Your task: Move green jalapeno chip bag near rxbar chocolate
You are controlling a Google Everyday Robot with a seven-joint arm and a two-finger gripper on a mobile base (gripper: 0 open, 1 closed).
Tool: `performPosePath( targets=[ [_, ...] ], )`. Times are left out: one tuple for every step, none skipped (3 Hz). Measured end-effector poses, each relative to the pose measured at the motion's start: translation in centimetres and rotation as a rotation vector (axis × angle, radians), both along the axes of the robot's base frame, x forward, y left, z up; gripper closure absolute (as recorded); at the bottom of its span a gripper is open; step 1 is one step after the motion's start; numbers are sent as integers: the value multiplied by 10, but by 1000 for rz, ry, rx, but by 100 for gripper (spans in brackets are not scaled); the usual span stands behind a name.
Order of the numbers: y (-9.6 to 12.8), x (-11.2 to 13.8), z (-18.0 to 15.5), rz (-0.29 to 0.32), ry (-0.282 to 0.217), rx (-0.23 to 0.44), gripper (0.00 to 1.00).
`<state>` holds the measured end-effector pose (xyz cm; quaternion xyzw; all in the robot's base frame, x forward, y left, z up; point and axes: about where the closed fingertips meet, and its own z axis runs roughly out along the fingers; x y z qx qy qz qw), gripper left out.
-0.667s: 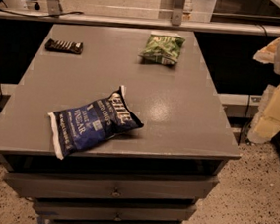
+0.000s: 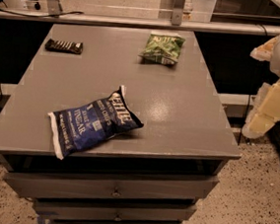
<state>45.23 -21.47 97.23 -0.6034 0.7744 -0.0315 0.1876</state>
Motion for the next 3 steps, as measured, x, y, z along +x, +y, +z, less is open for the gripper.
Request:
performPosePath(
  targets=[
    [3,45,-11,10,-77,84,0],
    [0,104,-18,-8,-159,176,0],
    [-6,161,-21,-43,-212,272,0]
  ],
)
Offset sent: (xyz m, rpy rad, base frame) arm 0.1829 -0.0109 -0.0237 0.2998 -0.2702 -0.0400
